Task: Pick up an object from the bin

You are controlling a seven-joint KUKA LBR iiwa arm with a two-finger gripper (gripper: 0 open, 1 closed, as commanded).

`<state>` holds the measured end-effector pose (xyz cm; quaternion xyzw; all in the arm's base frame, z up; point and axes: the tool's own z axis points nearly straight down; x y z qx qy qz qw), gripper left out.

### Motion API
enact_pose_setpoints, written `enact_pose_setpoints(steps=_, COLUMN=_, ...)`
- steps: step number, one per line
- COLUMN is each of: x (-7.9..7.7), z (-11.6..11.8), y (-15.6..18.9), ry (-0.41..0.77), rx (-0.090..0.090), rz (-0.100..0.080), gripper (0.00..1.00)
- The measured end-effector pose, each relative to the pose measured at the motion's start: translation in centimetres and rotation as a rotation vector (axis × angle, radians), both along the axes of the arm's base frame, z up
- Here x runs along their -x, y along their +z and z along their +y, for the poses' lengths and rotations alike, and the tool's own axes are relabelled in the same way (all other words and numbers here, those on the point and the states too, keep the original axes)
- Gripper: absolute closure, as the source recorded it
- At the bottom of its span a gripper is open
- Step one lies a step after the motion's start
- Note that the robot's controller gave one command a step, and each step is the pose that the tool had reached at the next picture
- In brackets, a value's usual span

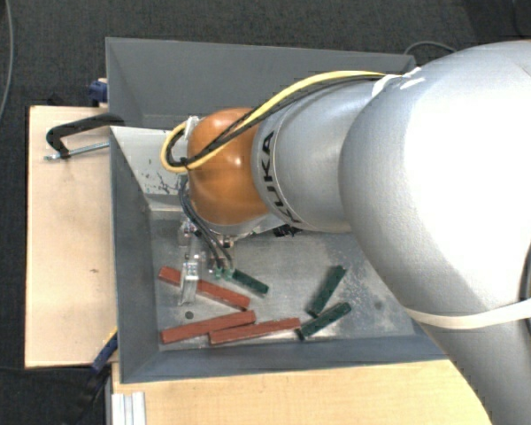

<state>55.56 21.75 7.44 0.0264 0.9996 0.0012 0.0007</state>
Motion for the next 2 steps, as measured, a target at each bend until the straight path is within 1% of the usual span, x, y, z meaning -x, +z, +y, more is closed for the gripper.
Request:
enact_pose_setpoints(steps=1, x=2.21, z=-1.35, y=0.64, ry=-0.054, rx=0.0, rz=0.001, gripper=1.0)
enact_pose_setpoints(steps=2, x=2.21, z=-1.35, y=0.63, ry=-0.054, rx=0.0, rz=0.001, gripper=1.0)
